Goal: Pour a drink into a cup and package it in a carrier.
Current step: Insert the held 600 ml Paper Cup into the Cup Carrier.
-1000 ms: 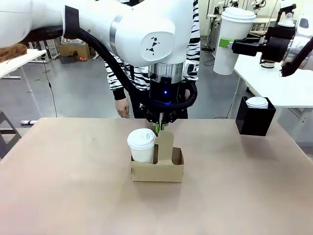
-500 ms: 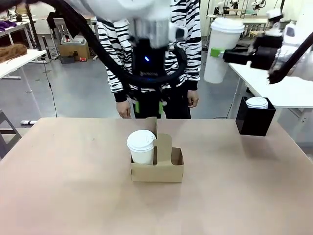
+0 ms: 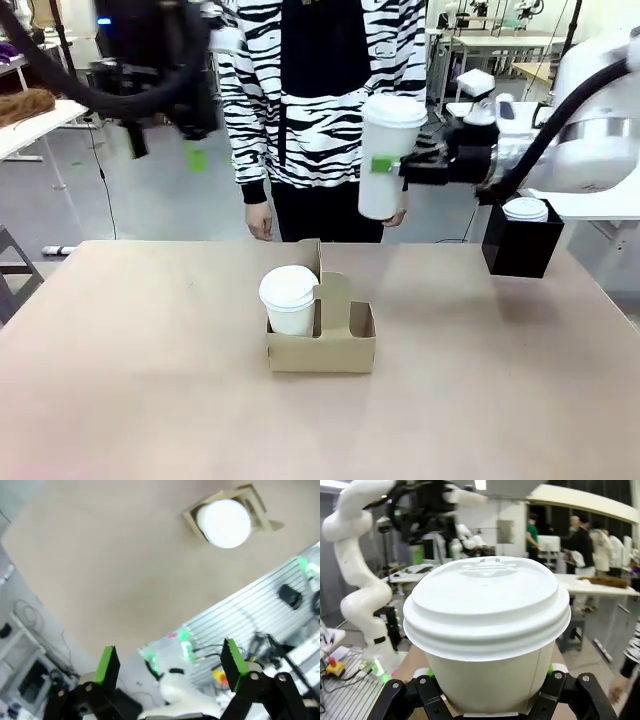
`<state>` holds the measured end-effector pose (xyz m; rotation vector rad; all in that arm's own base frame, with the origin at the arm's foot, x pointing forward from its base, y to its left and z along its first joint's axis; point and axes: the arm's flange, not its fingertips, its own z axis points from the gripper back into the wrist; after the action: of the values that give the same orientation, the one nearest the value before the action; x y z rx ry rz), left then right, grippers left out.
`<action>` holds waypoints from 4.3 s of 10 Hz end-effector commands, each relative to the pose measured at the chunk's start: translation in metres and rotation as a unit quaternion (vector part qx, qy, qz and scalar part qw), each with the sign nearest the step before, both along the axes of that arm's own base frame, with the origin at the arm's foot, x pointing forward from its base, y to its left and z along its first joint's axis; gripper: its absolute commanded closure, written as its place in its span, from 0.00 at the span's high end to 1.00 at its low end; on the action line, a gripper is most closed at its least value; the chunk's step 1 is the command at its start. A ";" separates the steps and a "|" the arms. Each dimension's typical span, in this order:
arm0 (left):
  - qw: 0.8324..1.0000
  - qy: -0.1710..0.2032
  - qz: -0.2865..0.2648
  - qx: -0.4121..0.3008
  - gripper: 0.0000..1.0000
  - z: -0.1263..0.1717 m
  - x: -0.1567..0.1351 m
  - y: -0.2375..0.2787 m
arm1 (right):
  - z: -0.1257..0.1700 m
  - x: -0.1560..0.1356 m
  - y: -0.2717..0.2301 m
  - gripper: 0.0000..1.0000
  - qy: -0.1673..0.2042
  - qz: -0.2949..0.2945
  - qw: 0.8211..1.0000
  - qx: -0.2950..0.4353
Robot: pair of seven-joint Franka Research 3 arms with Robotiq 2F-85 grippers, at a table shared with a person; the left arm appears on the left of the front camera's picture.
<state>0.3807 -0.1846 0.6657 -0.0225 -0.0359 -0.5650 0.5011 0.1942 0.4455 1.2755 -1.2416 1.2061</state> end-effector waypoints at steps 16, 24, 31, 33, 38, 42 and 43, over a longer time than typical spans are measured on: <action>0.968 -0.052 -0.230 -0.082 1.00 -0.122 0.025 0.124 | -0.114 -0.031 0.043 0.80 -0.018 0.200 0.979 0.012; 0.968 -0.052 -0.230 -0.082 1.00 -0.122 0.025 0.124 | -0.174 -0.039 0.051 0.80 -0.002 0.198 0.980 -0.027; 0.968 -0.052 -0.230 -0.082 1.00 -0.122 0.025 0.124 | -0.188 -0.037 0.035 1.00 -0.030 0.197 0.978 -0.056; 0.968 -0.052 -0.230 -0.082 1.00 -0.122 0.025 0.124 | -0.187 -0.035 0.024 1.00 -0.034 0.188 0.978 -0.077; 0.968 -0.052 -0.230 -0.082 1.00 -0.122 0.025 0.124 | -0.148 -0.038 -0.057 1.00 -0.025 0.068 0.989 -0.125; 0.968 -0.052 -0.230 -0.082 1.00 -0.122 0.025 0.124 | -0.072 -0.091 -0.149 1.00 0.162 -0.158 0.947 -0.228; 0.968 -0.052 -0.230 -0.082 1.00 -0.122 0.025 0.124 | -0.056 -0.104 -0.166 1.00 0.189 -0.195 0.931 -0.245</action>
<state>0.4059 -0.0615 0.5427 -0.1851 -0.1847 -1.0418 0.4190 0.0210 0.3591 0.7903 -0.8653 0.9672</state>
